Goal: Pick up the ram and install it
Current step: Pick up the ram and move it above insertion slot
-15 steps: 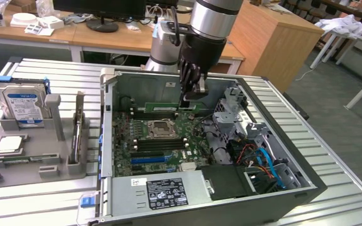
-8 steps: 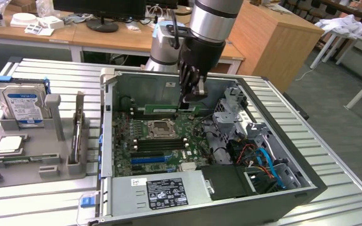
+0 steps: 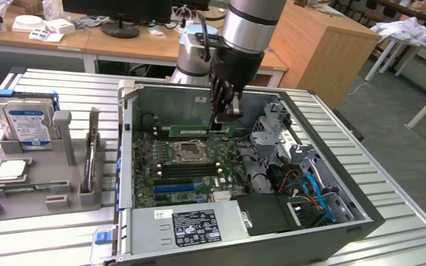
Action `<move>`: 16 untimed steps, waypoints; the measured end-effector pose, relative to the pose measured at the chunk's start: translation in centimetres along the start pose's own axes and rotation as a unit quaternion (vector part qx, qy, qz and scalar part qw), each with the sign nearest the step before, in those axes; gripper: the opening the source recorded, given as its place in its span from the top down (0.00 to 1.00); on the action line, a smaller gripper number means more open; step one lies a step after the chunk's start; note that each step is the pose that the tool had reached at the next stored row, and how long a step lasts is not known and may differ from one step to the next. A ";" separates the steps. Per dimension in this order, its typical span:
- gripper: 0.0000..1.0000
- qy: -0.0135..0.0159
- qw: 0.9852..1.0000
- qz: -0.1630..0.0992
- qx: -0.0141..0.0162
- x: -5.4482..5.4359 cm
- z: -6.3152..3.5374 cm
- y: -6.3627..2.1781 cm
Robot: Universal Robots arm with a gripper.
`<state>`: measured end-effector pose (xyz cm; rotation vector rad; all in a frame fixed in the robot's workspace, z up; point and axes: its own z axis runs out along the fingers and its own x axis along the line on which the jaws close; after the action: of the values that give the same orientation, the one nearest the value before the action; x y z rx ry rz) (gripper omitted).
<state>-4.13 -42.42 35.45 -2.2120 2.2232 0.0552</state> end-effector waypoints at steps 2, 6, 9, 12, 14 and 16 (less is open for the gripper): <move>0.88 0.000 1.000 0.000 0.000 0.0 0.01 0.00; 0.88 0.000 1.000 0.000 0.000 0.0 0.02 0.00; 0.88 0.000 1.000 0.000 0.000 0.0 0.18 -0.01; 0.88 0.000 1.000 0.000 0.000 0.0 0.36 -0.01; 0.88 0.000 1.000 0.000 0.000 0.0 0.50 -0.01; 0.88 0.000 1.000 0.000 0.000 0.0 0.63 -0.02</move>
<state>-4.13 -42.42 34.82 -2.2119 2.2230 0.0551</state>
